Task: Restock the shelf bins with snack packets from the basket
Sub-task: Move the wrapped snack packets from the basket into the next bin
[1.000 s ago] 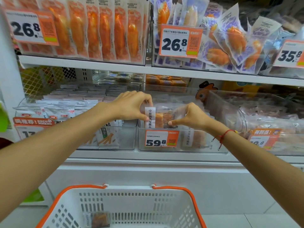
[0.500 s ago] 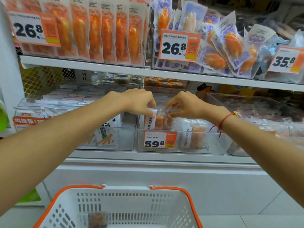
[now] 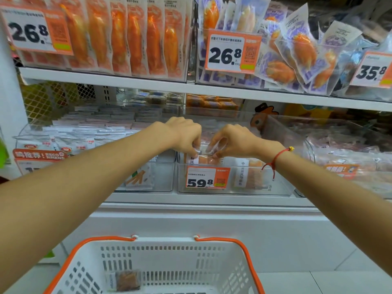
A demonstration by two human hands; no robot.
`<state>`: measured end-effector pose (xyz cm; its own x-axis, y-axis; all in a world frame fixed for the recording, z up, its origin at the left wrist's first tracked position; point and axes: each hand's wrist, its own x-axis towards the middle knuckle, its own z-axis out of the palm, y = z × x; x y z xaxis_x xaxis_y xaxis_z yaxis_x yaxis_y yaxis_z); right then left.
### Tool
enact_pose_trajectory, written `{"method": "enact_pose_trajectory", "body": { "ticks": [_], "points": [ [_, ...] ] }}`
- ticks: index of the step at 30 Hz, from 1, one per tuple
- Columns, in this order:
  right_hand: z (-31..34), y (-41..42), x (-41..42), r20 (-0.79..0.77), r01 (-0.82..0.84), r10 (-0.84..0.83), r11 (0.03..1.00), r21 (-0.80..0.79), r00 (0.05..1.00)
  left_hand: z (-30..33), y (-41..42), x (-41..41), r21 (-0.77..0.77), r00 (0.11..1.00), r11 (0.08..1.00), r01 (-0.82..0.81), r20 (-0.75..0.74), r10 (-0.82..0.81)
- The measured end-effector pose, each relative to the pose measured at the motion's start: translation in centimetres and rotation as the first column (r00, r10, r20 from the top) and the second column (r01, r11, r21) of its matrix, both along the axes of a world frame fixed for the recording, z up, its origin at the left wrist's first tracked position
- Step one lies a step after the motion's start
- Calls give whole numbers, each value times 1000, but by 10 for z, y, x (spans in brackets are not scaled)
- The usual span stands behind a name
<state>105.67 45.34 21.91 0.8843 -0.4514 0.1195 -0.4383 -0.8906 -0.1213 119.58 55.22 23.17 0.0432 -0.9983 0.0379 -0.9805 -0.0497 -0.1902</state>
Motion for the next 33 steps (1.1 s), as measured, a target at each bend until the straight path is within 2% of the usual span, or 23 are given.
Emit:
{"method": "enact_pose_trajectory", "body": {
  "ticks": [6,10,14,21,23,26,29,33],
  "points": [
    [9,-3,-7,-68,-4,15,988,157,998,13,6,-2,108,999,994,-14,-50,20],
    [5,-8,-5,-76,8,5,985,172,997,15,2,-9,112,1000,994,3,15,-4],
    [2,-11,-3,-89,7,10,982,189,996,16,-4,-9,165,1000,986,-1,11,-1],
    [-8,-12,10,-191,33,0,985,171,982,0,-9,-4,249,998,967,-53,52,41],
    [-6,-13,11,-222,41,5,978,203,975,2,-9,-4,285,999,957,-54,23,49],
    [11,-11,8,-299,40,63,945,326,952,16,-6,1,371,993,928,-26,-97,67],
    [25,-13,1,-254,28,45,960,279,966,25,0,7,286,989,958,25,-147,18],
    [18,-7,1,-195,-29,47,995,91,980,14,7,8,117,999,993,34,-13,-33]
  ]
}}
